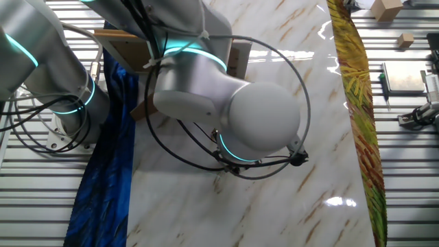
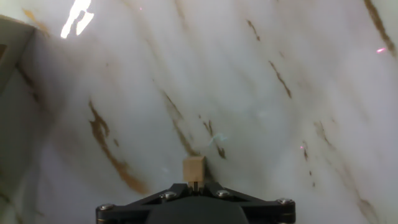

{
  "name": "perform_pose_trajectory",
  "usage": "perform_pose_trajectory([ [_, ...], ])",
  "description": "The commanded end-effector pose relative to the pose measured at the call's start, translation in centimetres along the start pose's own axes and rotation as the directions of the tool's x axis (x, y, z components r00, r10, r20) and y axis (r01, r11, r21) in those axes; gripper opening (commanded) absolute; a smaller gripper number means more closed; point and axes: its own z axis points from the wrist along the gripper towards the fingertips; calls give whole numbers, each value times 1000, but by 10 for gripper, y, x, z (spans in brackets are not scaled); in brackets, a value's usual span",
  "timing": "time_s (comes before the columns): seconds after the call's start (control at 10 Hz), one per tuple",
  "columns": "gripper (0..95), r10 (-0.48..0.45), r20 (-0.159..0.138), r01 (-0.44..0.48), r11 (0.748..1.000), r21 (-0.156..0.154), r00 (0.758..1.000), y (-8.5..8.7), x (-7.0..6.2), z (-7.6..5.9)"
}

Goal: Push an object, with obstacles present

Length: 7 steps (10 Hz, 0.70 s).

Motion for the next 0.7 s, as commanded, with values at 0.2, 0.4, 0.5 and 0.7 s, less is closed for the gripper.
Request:
perform_pose_trajectory([
  [0.2,0,2,0,-2,1000,-1,1000,2,-3,-1],
  [0.4,0,8,1,-8,1000,-1,1000,4,-6,-1],
  [0.5,0,8,1,-8,1000,-1,1000,3,-8,-1],
  [0.7,0,8,1,-8,1000,-2,1000,4,-11,-2],
])
